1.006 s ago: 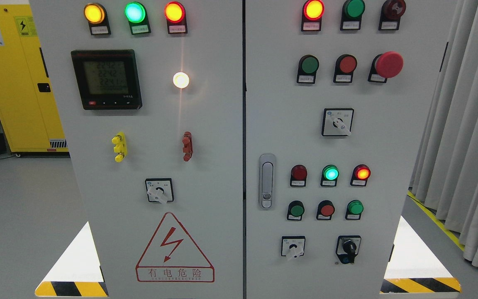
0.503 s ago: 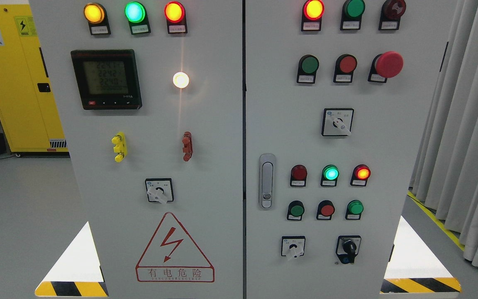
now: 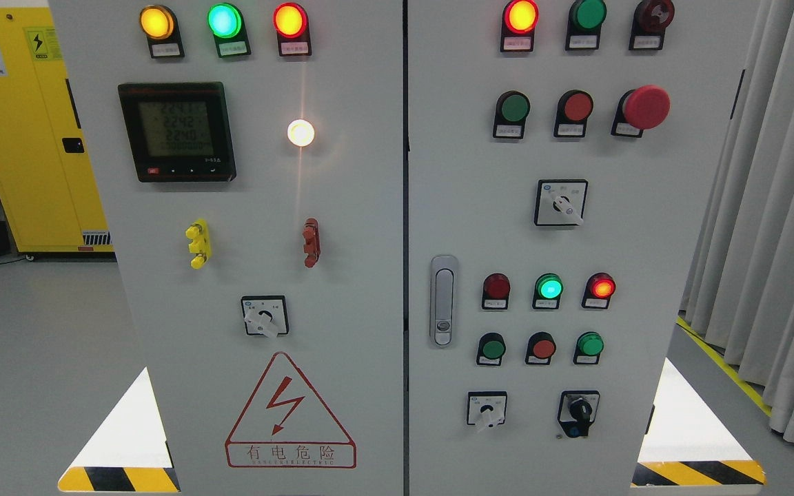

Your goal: Press green start button

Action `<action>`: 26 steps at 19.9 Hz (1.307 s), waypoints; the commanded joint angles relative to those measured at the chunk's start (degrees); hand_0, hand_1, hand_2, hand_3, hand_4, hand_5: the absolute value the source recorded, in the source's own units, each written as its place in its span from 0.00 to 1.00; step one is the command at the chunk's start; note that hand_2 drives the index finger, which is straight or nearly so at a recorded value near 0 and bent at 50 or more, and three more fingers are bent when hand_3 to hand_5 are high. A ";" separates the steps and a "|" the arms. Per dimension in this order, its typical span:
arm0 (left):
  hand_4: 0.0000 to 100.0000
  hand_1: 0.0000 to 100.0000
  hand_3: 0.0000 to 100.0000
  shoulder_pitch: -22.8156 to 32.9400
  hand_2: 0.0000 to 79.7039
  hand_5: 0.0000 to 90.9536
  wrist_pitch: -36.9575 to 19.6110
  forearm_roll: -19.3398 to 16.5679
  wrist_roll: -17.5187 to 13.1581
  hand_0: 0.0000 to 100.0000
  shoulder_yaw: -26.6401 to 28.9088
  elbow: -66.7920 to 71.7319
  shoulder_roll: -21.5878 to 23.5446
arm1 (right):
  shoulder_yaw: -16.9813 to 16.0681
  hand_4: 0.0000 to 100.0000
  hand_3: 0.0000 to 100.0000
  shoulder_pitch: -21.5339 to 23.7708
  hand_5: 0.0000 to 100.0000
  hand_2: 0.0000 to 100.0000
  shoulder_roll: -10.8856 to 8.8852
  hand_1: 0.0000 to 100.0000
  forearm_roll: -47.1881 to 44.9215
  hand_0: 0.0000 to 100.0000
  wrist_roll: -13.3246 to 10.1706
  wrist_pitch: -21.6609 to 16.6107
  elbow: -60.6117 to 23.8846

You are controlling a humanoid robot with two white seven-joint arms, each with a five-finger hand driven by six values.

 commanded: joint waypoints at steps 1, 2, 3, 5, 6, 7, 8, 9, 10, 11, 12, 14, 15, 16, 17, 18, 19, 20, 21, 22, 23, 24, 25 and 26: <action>0.00 0.56 0.00 -1.59 0.00 0.00 0.00 -0.08 0.30 0.12 -0.01 -0.97 -2.36 | -0.63 0.00 0.00 4.63 0.00 0.00 1.81 0.46 -0.01 0.22 0.82 -0.04 -30.77; 0.00 0.56 0.00 -1.59 0.00 0.00 0.00 -0.08 0.30 0.12 -0.01 -0.97 -2.71 | -0.45 0.00 0.00 5.24 0.00 0.00 1.90 0.47 -0.01 0.22 0.82 -0.13 -33.41; 0.00 0.56 0.00 -1.59 0.00 0.00 0.00 -0.08 0.30 0.12 -0.01 -0.97 -2.98 | -0.19 0.00 0.00 5.77 0.00 0.00 1.90 0.47 -0.01 0.22 0.74 -0.13 -35.96; 0.00 0.56 0.00 -1.59 0.00 0.00 0.00 -0.08 0.30 0.12 -0.01 -0.97 -3.15 | 0.07 0.00 0.00 6.56 0.00 0.00 1.99 0.47 -0.01 0.22 0.74 -0.74 -40.18; 0.00 0.56 0.00 -1.59 0.00 0.00 0.00 -0.08 0.30 0.12 -0.01 -0.97 -3.24 | 0.25 0.00 0.00 6.83 0.00 0.00 1.99 0.47 -0.01 0.22 0.74 -1.87 -41.60; 0.00 0.56 0.00 -1.59 0.00 0.00 0.00 -0.08 0.30 0.12 -0.01 -0.97 -3.50 | 0.34 0.00 0.00 6.92 0.00 0.00 1.91 0.47 -0.01 0.22 0.74 -3.63 -42.22; 0.00 0.56 0.00 -1.59 0.00 0.00 0.00 -0.08 0.30 0.12 -0.01 -0.97 -3.77 | 0.51 0.00 0.00 6.92 0.00 0.00 1.82 0.47 0.07 0.23 0.74 -5.73 -42.40; 0.00 0.56 0.00 -1.59 0.00 0.00 0.00 -0.08 0.30 0.12 -0.01 -0.97 -3.77 | 0.86 0.00 0.00 6.57 0.00 0.00 1.56 0.47 0.08 0.23 0.74 -7.58 -42.49; 0.00 0.56 0.00 -1.59 0.00 0.00 0.00 -0.08 0.30 0.12 -0.09 -1.06 -3.77 | 1.13 0.00 0.00 6.13 0.00 0.00 1.12 0.47 0.16 0.23 0.74 -8.82 -42.49; 0.00 0.56 0.00 -1.59 0.00 0.00 0.00 -0.08 0.30 0.12 -0.09 -1.14 -3.86 | 1.13 0.00 0.00 5.26 0.00 0.00 1.11 0.48 0.08 0.22 0.74 -9.00 -42.75; 0.00 0.56 0.00 -1.59 0.00 0.00 0.00 -0.08 0.30 0.12 -0.09 -1.15 -3.86 | 1.22 0.00 0.00 4.29 0.00 0.00 1.11 0.48 0.16 0.22 0.82 -8.74 -43.53; 0.00 0.56 0.00 -1.59 0.00 0.00 0.00 -0.08 0.30 0.12 -0.18 -1.15 -3.86 | 1.31 0.00 0.00 2.36 0.00 0.00 1.11 0.48 0.16 0.22 0.82 -8.57 -43.89; 0.00 0.56 0.00 -1.59 0.00 0.00 0.00 -0.08 0.30 0.12 -0.18 -1.15 -3.86 | 1.48 0.00 0.00 1.65 0.00 0.00 1.11 0.48 0.60 0.22 0.82 -8.48 -44.59; 0.00 0.56 0.00 -1.59 0.00 0.00 0.00 -0.08 0.30 0.12 -0.18 -1.15 -3.86 | 1.57 0.00 0.00 1.47 0.00 0.00 1.03 0.49 1.47 0.22 0.82 -8.04 -46.34; 0.00 0.56 0.00 -1.59 0.00 0.00 0.00 -0.08 0.30 0.12 -0.18 -1.15 -3.86 | 1.57 0.00 0.00 1.47 0.00 0.00 1.03 0.49 2.26 0.22 0.82 -6.73 -48.44; 0.00 0.56 0.00 -1.59 0.00 0.00 0.00 -0.08 0.30 0.12 -0.18 -1.23 -3.86 | 1.57 0.00 0.01 1.38 0.00 0.00 0.42 0.49 2.53 0.22 0.82 -6.02 -49.86; 0.00 0.56 0.00 -1.59 0.00 0.00 0.00 -0.08 0.30 0.12 -0.18 -1.23 -3.86 | 1.57 0.00 0.02 1.03 0.00 0.00 -0.55 0.49 2.54 0.22 0.82 -6.02 -50.74; 0.00 0.56 0.00 -1.59 0.00 0.00 0.00 -0.08 0.30 0.12 -0.18 -1.32 -3.86 | 1.57 0.00 0.04 -0.19 0.00 0.00 -1.34 0.49 2.62 0.22 0.82 -6.19 -51.18; 0.00 0.56 0.00 -1.59 0.00 0.00 0.00 -0.08 0.30 0.12 -0.18 -1.32 -3.86 | 1.57 0.00 0.04 -1.68 0.00 0.00 -1.52 0.49 2.97 0.22 0.82 -6.54 -51.19; 0.00 0.56 0.00 -1.59 0.00 0.00 0.00 -0.08 0.30 0.12 -0.18 -1.32 -3.86 | 1.57 0.00 0.06 -3.17 0.00 0.00 -1.52 0.49 3.58 0.22 0.82 -7.24 -51.10; 0.00 0.56 0.00 -1.59 0.00 0.00 0.00 -0.08 0.30 0.12 -0.18 -1.32 -3.86 | 1.57 0.14 0.17 -4.93 0.05 0.00 -1.52 0.50 4.46 0.22 0.82 -8.46 -50.75; 0.00 0.56 0.00 -1.59 0.00 0.00 0.00 -0.08 0.30 0.12 -0.18 -1.32 -3.86 | 1.48 0.17 0.19 -6.60 0.07 0.00 -1.52 0.50 5.69 0.22 0.91 -9.09 -50.31; 0.00 0.56 0.00 -1.59 0.00 0.00 0.00 -0.08 0.30 0.12 -0.18 -1.41 -3.86 | 1.39 0.32 0.30 -7.83 0.21 0.00 -1.61 0.51 7.01 0.21 0.91 -9.27 -49.61; 0.00 0.56 0.00 -1.59 0.00 0.00 0.00 -0.08 0.30 0.12 -0.18 -1.41 -3.86 | 1.22 0.32 0.30 -8.89 0.22 0.00 -1.70 0.51 8.06 0.21 1.00 -9.36 -49.26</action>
